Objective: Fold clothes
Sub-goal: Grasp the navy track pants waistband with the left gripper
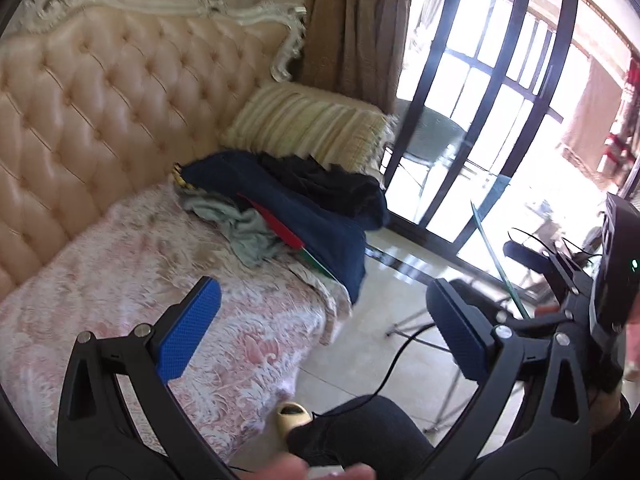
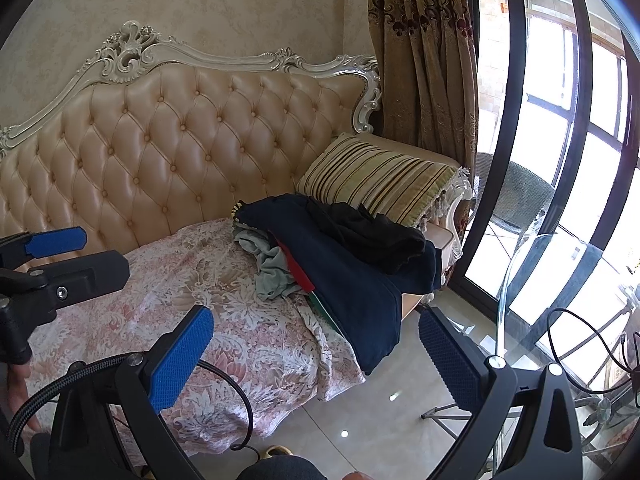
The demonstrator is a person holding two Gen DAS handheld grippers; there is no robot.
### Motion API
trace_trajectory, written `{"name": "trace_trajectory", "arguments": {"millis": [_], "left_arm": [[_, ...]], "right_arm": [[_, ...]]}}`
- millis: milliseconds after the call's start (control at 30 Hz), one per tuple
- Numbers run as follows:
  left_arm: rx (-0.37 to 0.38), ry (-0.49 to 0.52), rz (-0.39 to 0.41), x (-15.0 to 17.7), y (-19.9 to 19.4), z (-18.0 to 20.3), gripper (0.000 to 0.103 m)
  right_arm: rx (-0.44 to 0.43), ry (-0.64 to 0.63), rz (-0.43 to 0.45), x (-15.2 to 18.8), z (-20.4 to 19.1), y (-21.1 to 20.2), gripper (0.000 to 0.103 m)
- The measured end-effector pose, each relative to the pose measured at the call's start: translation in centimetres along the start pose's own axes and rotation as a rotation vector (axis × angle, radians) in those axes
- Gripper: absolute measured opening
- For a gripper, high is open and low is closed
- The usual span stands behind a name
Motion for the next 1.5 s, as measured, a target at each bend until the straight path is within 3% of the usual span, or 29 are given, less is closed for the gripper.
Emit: {"name": "trace_trajectory", "arguments": {"millis": [100,200,367,467,533,633,800,900,1000,1033,1100,1167,1233,1333,1500], "left_arm": [[0.091,-0.146,-0.058,-0.1,1.9,-4.0,0.103],[0.149,-0.267,-0.04,-1.7,4.3,-8.5,0.103],[0.377,-0.534,0.007,-6.7,11.2,-16.9,0.103],[0.508,-0.757,0.0,-9.7,17.1,-22.0,0.102],[0.537,-0.866,-0.024,-11.1,21.6,-24.8,0.095],[0.509,-0.957,-0.058,-11.8,26.6,-28.3,0.074],[0.454,-1.053,-0.045,-12.0,31.7,-33.7,0.074],[0.421,-1.04,-0.065,-12.6,33.8,-34.8,0.073],[0.383,-1.009,-0.099,-13.7,36.0,-35.3,0.06],[0.381,-1.004,-0.11,-14.2,36.6,-35.4,0.046],[0.358,-0.977,-0.125,-15.0,37.4,-35.5,0.041],[0.328,-0.947,-0.122,-15.7,37.3,-35.4,0.021],[0.29,-0.914,-0.111,-16.2,36.9,-35.3,0.017],[0.207,-0.761,-0.05,-18.2,34.5,-33.7,0.015],[0.197,-0.537,0.056,-22.4,28.4,-29.3,0.014]], "right_arm": [[-0.008,0.038,-0.023,-0.5,0.9,1.7,0.103],[-0.026,0.083,-0.047,-1.3,1.8,3.9,0.103],[-0.107,0.12,-0.083,-3.8,2.0,9.4,0.103],[-0.131,0.137,-0.098,-4.7,2.4,12.6,0.103],[-0.131,0.151,-0.101,-4.7,2.9,14.0,0.103],[-0.118,0.16,-0.106,-4.2,3.5,15.9,0.103],[-0.093,0.17,-0.101,-2.9,4.5,18.1,0.103],[-0.083,0.171,-0.098,-2.4,5.2,19.0,0.103],[-0.076,0.174,-0.099,-2.1,5.8,19.9,0.103],[-0.073,0.169,-0.099,-2.1,6.0,20.2,0.103],[-0.062,0.158,-0.098,-2.1,6.1,20.7,0.103],[-0.053,0.152,-0.09,-2.2,6.3,21.1,0.103],[-0.054,0.156,-0.091,-2.1,6.5,21.6,0.103],[-0.062,0.169,-0.087,-2.0,6.7,22.2,0.103],[-0.078,0.207,-0.066,-2.4,7.4,22.5,0.103]]}}
Point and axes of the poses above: each gripper's, at about its wrist camera, not at the fingertips, and y roughly the way its jaws point, z to its right, x to its underside, the point moved 4 cm from there along y, roughly the way its jaws point, and after that the axes turned 5 degrees about -z, right-handed, at the moved point
